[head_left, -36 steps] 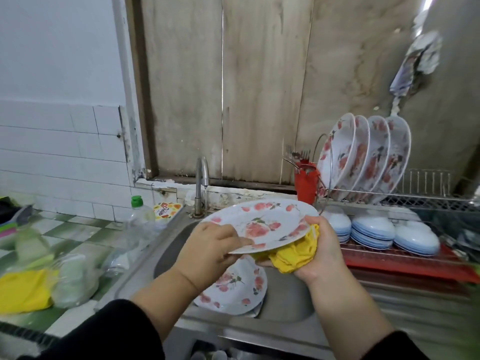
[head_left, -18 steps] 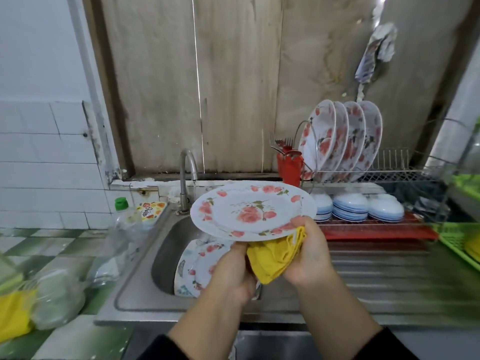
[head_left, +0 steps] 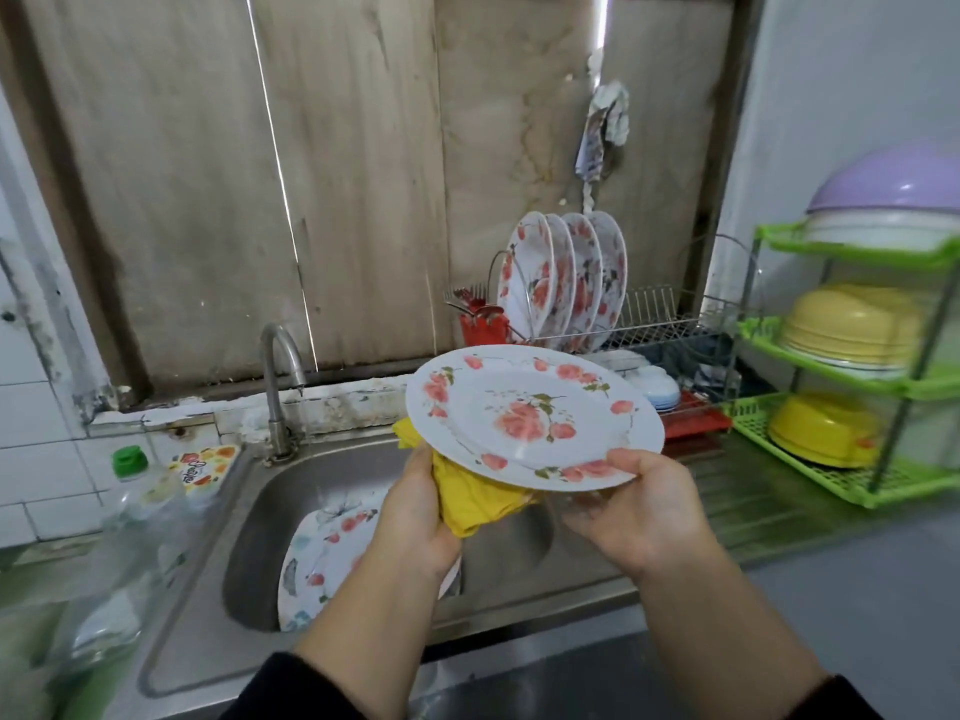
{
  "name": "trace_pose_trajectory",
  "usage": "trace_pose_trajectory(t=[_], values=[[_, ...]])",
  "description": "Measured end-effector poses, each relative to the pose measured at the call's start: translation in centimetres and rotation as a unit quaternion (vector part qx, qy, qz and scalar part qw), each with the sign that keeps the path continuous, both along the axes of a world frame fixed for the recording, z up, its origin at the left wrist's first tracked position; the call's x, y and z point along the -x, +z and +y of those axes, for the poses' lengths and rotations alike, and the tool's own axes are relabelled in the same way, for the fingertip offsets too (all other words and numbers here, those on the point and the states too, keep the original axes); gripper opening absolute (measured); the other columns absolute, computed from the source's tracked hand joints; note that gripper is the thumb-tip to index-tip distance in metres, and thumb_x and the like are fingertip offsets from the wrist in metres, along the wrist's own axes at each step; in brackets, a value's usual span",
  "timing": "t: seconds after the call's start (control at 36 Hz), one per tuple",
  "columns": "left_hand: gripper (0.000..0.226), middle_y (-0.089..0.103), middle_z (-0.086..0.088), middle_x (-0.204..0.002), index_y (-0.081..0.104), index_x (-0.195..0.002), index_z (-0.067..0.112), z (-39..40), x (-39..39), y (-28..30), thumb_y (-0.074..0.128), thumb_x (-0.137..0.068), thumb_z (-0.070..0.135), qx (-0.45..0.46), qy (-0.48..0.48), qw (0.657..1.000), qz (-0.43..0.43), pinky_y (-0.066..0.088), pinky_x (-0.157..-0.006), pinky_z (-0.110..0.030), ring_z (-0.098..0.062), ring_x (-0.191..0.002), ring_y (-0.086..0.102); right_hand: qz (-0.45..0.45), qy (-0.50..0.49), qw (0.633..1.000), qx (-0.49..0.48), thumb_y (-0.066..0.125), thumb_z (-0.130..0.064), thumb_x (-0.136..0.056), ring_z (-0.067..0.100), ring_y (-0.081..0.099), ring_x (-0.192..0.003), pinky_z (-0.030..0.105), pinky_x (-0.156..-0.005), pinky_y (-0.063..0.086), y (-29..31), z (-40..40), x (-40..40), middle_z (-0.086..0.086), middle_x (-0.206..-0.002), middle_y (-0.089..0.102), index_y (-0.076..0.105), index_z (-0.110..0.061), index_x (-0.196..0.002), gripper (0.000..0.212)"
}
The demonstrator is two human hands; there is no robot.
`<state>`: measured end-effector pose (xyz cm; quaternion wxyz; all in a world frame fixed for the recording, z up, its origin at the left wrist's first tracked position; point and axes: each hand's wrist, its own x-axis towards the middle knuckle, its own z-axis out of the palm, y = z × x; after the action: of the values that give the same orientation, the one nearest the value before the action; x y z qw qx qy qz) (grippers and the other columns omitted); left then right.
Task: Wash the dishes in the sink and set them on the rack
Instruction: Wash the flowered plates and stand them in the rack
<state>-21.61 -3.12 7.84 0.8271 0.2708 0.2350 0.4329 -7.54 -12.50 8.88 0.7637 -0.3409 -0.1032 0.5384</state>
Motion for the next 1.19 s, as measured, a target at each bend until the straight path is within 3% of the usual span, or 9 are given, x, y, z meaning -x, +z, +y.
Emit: trace_pose_trajectory(t=[0.17,0.33,0.56,0.69,0.81,0.94,1.0,1.06,1.19], values=[[0.051,0.056,-0.014,-0.132,0.049,-0.137,0.013,-0.3,-2.0,1.4,0.025,-0.102,0.042,-0.012,-0.031,0.999,0.013,0.04,-0.1,-0.054,-0.035,-0.122,0.052,0.026,-0.035,0.997,-0.057,0.037,-0.016,-0.097,0.039,0.059,-0.108,0.057,-0.083,0.052,1.2,-3.9,-2.6,0.018,-0.117,0.065,0.048,-0.014,-0.127,0.032],[0.051,0.053,-0.016,-0.135,0.049,-0.135,0.01,-0.9,-5.5,3.3,0.025,-0.103,0.04,-0.032,-0.032,0.999,0.012,0.042,-0.089,-0.048,-0.032,-0.121,0.052,-0.01,-0.091,0.992,-0.09,0.034,-0.017,-0.1,0.032,0.069,-0.092,0.044,-0.059,0.059,3.0,-6.7,-6.2,0.015,-0.106,0.071,0.05,-0.012,-0.126,0.031],[0.05,0.056,-0.014,-0.133,0.044,-0.141,0.015,1.4,-10.3,6.2,0.034,-0.1,0.042,-0.073,-0.013,0.996,0.039,0.048,-0.074,-0.042,-0.029,-0.108,0.059,-0.109,-0.161,0.977,-0.088,0.03,-0.014,-0.102,0.033,0.061,-0.106,0.054,-0.067,0.056,6.9,-7.4,-12.9,0.014,-0.118,0.064,0.044,-0.023,-0.13,0.033],[0.049,0.056,-0.013,-0.133,0.043,-0.141,0.015,3.5,-13.8,9.2,0.037,-0.1,0.041,-0.106,0.046,0.992,0.046,0.049,-0.074,-0.04,-0.028,-0.103,0.06,-0.187,-0.186,0.961,-0.076,0.03,-0.012,-0.102,0.024,0.063,-0.089,0.045,-0.063,0.059,9.9,-5.7,-16.2,0.007,-0.095,0.067,0.046,-0.016,-0.118,0.023],[0.045,0.056,-0.015,-0.132,0.043,-0.141,0.013,4.2,-16.4,12.4,0.036,-0.102,0.035,-0.149,0.055,0.986,0.045,0.049,-0.07,-0.041,-0.027,-0.09,0.062,-0.272,-0.195,0.941,-0.047,0.033,-0.011,-0.102,0.021,0.062,-0.091,0.042,-0.07,0.052,11.8,-3.2,-19.0,0.004,-0.097,0.065,0.047,-0.017,-0.121,0.025],[0.045,0.058,-0.013,-0.128,0.041,-0.141,0.015,6.0,-18.9,15.7,0.039,-0.101,0.036,-0.199,0.076,0.973,0.087,0.049,-0.075,-0.042,-0.027,-0.094,0.061,-0.38,-0.205,0.902,-0.006,0.032,-0.012,-0.102,0.021,0.064,-0.083,0.034,-0.057,0.053,13.8,0.7,-21.9,0.004,-0.096,0.068,0.052,-0.017,-0.114,0.024],[0.041,0.065,-0.009,-0.109,0.044,-0.137,0.016,6.7,-19.6,16.7,0.039,-0.101,0.036,-0.223,0.092,0.964,0.111,0.05,-0.067,-0.038,-0.025,-0.085,0.063,-0.438,-0.217,0.872,0.016,0.031,-0.011,-0.1,0.035,0.064,-0.091,0.044,-0.069,0.057,14.4,2.9,-23.3,0.014,-0.104,0.069,0.056,-0.016,-0.11,0.028],[0.037,0.064,-0.005,-0.095,0.046,-0.133,0.016,7.4,-20.2,17.5,0.039,-0.102,0.034,-0.239,0.107,0.956,0.129,0.049,-0.061,-0.034,-0.022,-0.079,0.063,-0.474,-0.224,0.851,0.036,0.032,-0.014,-0.099,0.031,0.064,-0.096,0.044,-0.083,0.054,14.7,5.4,-25.1,0.01,-0.111,0.067,0.053,-0.017,-0.122,0.032],[0.039,0.062,-0.011,-0.116,0.047,-0.135,0.014,9.0,-21.2,18.1,0.038,-0.102,0.034,-0.266,0.14,0.936,0.183,0.051,-0.08,-0.04,-0.027,-0.092,0.062,-0.515,-0.181,0.837,0.036,0.034,-0.023,-0.096,0.023,0.062,-0.103,0.046,-0.089,0.054,15.7,10.3,-27.8,0.002,-0.12,0.064,0.047,-0.019,-0.132,0.037]])
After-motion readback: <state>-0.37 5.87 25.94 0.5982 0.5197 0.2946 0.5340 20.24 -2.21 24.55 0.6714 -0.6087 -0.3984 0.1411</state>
